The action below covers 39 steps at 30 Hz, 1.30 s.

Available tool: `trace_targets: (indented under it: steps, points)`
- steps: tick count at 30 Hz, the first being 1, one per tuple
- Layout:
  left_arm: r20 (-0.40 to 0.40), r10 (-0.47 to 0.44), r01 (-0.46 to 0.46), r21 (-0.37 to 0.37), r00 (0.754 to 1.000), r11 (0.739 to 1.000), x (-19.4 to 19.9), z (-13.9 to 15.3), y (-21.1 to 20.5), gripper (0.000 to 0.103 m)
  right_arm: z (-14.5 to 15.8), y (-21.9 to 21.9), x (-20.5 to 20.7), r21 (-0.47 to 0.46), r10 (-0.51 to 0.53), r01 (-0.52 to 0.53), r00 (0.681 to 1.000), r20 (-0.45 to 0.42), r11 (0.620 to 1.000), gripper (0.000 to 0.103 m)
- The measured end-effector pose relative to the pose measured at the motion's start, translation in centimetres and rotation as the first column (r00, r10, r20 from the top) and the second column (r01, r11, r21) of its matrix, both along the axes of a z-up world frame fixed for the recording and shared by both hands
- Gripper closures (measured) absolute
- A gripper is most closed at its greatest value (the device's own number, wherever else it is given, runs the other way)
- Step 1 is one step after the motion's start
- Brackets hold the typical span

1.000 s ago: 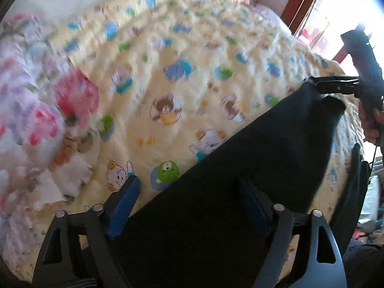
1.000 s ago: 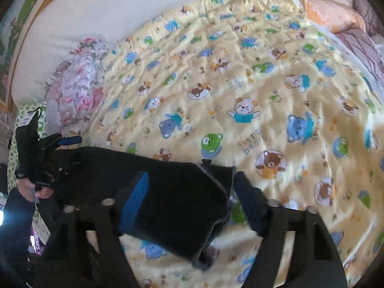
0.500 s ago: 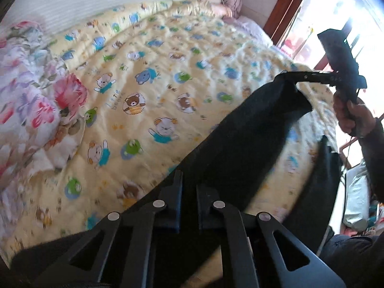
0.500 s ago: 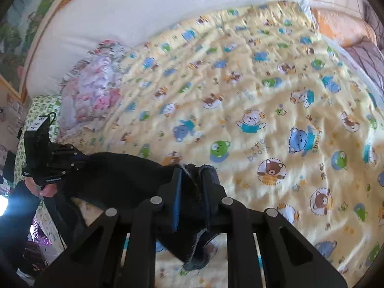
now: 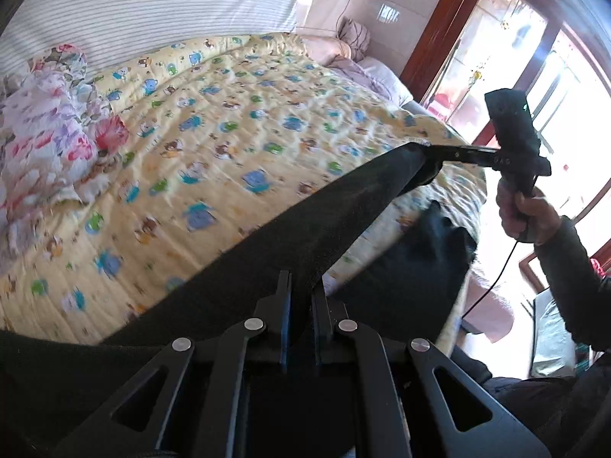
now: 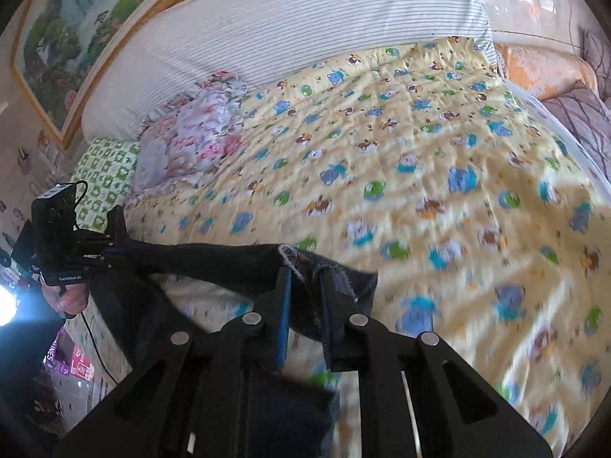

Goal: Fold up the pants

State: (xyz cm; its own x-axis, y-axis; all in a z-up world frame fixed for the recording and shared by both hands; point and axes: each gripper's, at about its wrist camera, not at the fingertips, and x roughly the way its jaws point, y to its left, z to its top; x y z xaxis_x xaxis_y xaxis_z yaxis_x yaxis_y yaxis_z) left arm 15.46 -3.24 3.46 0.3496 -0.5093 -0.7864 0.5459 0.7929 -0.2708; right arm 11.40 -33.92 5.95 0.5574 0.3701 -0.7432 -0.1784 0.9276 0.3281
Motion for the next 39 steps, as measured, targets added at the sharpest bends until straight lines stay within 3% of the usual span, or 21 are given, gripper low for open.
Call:
trace_targets:
  steps: [8, 17, 29, 31, 33, 34, 36, 38, 39]
  points:
    - [0.03, 0.016, -0.016, 0.002, 0.999, 1.0, -5.1, -0.3, -1.2, 0.096, -1.0, -0.3, -5.3, 0.018, -0.011, 0.011, 0.999, 0.032, 1.0, 0.09]
    - [0.039, 0.064, -0.061, -0.061, 0.997, 0.996, -8.4, -0.3, -0.1, 0.096, 0.8, 1.1, -9.5, 0.012, -0.003, 0.002, 0.993, 0.115, 1.0, 0.09]
    - [-0.032, 0.058, -0.058, -0.01, 0.998, 0.998, -10.0, -6.0, -1.2, 0.095, -5.3, 1.0, -11.9, -0.021, -0.057, 0.056, 0.998, -0.042, 0.998, 0.091]
    - [-0.032, 0.054, -0.055, -0.017, 0.998, 0.998, -10.3, -6.2, -1.2, 0.085, -5.4, 1.1, -12.0, -0.027, -0.06, 0.059, 0.997, -0.04, 0.998, 0.09]
    - [-0.033, 0.048, -0.049, -0.04, 0.998, 0.998, -10.5, -6.1, -1.2, 0.073, -5.0, 1.2, -12.0, -0.033, -0.067, 0.066, 0.997, -0.048, 0.997, 0.082]
    - [-0.029, 0.041, -0.042, -0.053, 0.999, 0.998, -10.7, -5.9, -1.2, 0.072, -4.8, 1.3, -12.0, -0.044, -0.068, 0.066, 0.996, -0.053, 0.997, 0.077]
    - [-0.016, 0.044, -0.045, -0.056, 0.999, 0.997, -11.1, -5.5, -1.1, 0.07, -3.9, 1.8, -12.4, -0.085, -0.078, 0.075, 0.996, -0.034, 0.994, 0.041]
    - [-0.007, 0.053, -0.053, -0.062, 0.999, 0.997, -11.3, -5.2, -0.8, 0.068, -2.7, 2.2, -13.0, -0.09, -0.076, 0.076, 0.997, 0.009, 0.993, 0.031]
    - [-0.002, 0.065, -0.065, -0.067, 0.998, 0.996, -11.5, -5.0, -0.5, 0.065, -2.1, 2.3, -13.2, -0.082, -0.075, 0.077, 0.997, 0.025, 0.994, 0.031]
